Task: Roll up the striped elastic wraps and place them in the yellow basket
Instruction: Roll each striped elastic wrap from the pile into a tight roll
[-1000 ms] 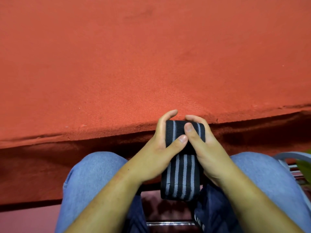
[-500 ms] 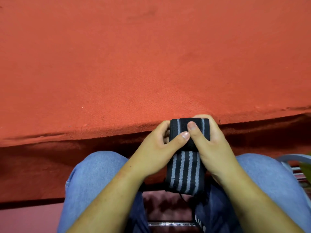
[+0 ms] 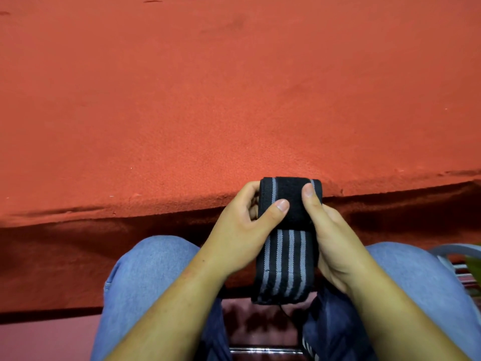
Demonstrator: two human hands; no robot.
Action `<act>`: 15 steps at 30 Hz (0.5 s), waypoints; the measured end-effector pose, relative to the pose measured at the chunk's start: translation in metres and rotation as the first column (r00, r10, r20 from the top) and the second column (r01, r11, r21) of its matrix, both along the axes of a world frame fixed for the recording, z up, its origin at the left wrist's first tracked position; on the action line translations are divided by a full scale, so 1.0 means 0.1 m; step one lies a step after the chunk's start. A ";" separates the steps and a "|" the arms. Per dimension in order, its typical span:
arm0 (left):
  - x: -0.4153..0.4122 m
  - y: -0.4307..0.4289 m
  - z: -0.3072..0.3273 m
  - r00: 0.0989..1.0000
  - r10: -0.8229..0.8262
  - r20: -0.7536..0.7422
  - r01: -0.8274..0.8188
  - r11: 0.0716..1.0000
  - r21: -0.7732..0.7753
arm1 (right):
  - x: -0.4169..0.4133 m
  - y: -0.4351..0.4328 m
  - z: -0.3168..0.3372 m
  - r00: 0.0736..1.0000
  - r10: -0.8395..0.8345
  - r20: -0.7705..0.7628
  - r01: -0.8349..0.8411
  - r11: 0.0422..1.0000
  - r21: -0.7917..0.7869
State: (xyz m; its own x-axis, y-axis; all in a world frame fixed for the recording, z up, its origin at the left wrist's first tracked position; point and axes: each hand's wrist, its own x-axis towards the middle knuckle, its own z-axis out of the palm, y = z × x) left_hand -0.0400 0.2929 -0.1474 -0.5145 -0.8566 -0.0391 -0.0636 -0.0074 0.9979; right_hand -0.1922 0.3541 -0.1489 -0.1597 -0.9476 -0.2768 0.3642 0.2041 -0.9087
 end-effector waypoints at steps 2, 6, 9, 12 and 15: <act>-0.01 0.00 0.01 1.000 0.007 -0.015 -0.007 1.000 0.005 | 0.00 0.00 0.01 1.000 0.018 0.014 -0.018 1.000 0.007; -0.01 0.01 0.01 0.999 -0.010 0.041 0.012 0.998 -0.055 | 0.01 0.01 0.02 0.998 0.030 0.060 -0.031 0.999 0.016; -0.02 0.05 0.02 0.995 -0.007 0.103 0.019 0.993 -0.116 | 0.03 0.01 0.03 0.991 0.034 0.133 -0.038 0.999 0.027; -0.02 0.07 0.01 0.990 0.009 0.139 0.012 0.989 -0.146 | 0.05 0.01 0.02 0.982 0.041 0.183 -0.050 0.998 0.048; -0.02 0.08 0.01 0.988 0.005 0.155 0.021 0.986 -0.166 | 0.06 0.00 0.01 0.975 0.052 0.216 -0.068 0.995 0.071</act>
State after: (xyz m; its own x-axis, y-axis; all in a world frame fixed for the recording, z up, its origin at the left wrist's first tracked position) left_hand -0.0421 0.3009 -0.1468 -0.5206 -0.8534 0.0245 -0.2160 0.1593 0.9633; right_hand -0.1864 0.3544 -0.1481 -0.0327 -0.9281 -0.3709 0.5328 0.2977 -0.7921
